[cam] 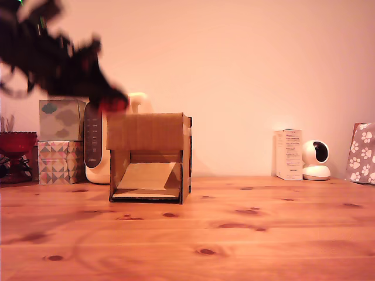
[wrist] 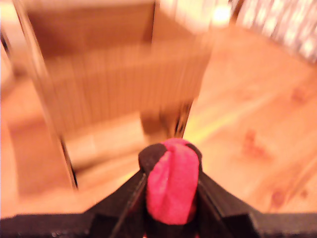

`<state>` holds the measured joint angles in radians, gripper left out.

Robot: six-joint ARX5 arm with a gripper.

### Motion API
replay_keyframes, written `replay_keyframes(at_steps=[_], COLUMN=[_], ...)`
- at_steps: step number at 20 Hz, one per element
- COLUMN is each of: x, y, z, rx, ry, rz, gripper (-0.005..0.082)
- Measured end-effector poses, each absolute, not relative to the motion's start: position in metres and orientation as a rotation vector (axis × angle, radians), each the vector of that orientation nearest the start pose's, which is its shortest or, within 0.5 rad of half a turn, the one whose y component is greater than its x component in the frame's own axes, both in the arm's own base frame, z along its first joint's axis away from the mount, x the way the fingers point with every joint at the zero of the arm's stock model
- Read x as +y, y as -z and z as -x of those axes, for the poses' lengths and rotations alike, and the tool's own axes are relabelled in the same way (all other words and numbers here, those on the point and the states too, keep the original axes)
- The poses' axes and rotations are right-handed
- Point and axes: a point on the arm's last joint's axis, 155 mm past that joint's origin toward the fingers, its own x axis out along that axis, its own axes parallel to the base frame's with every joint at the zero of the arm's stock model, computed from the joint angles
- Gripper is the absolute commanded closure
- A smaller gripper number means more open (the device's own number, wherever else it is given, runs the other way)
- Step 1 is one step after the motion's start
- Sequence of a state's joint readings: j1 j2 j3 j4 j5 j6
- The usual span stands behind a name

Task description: Drop the footbag into the cardboard dice tower

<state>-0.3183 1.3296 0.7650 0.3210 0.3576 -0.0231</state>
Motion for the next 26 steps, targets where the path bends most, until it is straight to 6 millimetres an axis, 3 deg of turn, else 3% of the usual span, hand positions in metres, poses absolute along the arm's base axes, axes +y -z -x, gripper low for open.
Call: replay_keyframes(at_steps=[9,13,20,26], x=[-0.189,-0.199,-0.220,-0.226], y=[-0.274,-0.286,-0.265,-0.232], z=[-0.407,-0.439,-0.503,-0.524], rx=[0.034,0.021,0.110,0.233], ry=[0.604,0.604,0.602,0.604], rz=[0.021,0.021,-0.011,-0.031], gripper=[0.0574,0.0574,0.0573,0.0571])
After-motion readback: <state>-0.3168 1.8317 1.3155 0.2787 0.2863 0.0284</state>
